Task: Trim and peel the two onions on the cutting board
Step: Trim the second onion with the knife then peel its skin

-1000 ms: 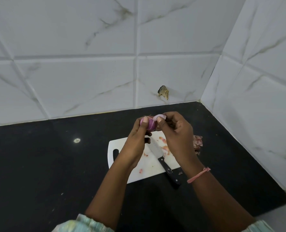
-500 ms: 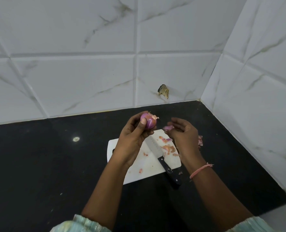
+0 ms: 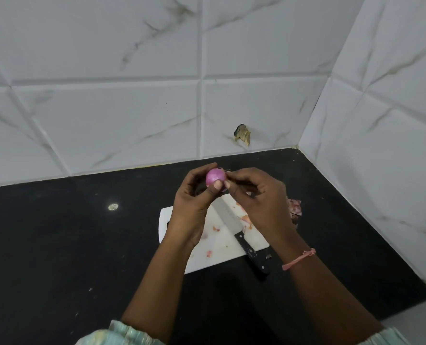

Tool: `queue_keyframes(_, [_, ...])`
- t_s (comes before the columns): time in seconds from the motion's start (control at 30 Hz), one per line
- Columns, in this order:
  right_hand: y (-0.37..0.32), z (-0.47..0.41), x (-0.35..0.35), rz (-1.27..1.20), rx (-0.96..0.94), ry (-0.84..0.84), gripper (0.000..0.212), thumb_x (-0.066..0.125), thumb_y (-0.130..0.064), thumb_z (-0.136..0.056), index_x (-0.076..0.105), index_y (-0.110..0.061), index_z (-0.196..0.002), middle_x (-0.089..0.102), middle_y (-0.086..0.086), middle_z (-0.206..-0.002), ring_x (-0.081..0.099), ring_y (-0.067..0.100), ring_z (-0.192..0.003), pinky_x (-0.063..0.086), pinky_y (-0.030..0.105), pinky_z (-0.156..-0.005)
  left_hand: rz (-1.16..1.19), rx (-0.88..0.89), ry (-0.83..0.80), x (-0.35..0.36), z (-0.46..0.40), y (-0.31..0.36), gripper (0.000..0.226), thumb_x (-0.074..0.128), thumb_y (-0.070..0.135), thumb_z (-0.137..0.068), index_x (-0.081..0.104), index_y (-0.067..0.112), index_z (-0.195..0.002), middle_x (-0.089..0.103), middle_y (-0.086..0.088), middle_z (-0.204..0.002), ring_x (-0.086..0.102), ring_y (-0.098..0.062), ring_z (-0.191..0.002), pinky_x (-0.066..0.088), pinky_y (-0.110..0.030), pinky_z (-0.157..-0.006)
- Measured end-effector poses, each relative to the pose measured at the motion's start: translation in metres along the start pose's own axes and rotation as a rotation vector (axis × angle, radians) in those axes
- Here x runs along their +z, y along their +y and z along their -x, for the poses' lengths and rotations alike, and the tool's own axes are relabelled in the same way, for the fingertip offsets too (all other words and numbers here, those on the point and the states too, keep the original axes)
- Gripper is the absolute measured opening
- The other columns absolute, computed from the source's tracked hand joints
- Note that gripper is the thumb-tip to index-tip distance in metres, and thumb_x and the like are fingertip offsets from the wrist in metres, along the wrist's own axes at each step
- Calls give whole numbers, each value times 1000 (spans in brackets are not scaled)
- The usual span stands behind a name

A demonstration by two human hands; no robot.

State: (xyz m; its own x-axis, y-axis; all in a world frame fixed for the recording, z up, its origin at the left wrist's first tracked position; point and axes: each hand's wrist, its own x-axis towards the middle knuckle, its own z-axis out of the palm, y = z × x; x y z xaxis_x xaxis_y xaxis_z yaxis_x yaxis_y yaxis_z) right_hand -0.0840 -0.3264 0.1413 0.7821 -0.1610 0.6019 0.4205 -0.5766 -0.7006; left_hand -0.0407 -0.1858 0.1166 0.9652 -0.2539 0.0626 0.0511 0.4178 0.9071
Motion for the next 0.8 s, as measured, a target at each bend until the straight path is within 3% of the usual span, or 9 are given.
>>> queue_keyframes(0.17, [1,0,1,128,-113,1,13,71,-9,-86,73,-3,-98,72,5,-90,64,7,-86,51,9,-75,-2,-28,40,1,1,1,54,76,33,-73,67,11,-121,69,-11,-123,66,-29,-115,58,-33,-90])
queue_keyframes(0.63, [0,3,9,201,-91,76,9,73,-9,-87,73,-6,-95,71,1,-88,65,7,-79,56,21,-71,69,-67,44,5,5,2,38,70,27,-81,70,12,-116,71,-14,-118,68,-28,-111,58,-33,-91])
queue_keyframes(0.8, [1,0,12,212,-73,106,7,72,-7,-85,72,-5,-93,70,2,-85,64,7,-76,56,21,-69,117,-115,55,9,6,2,24,63,19,-91,70,14,-113,74,-7,-114,72,-20,-104,59,-26,-84])
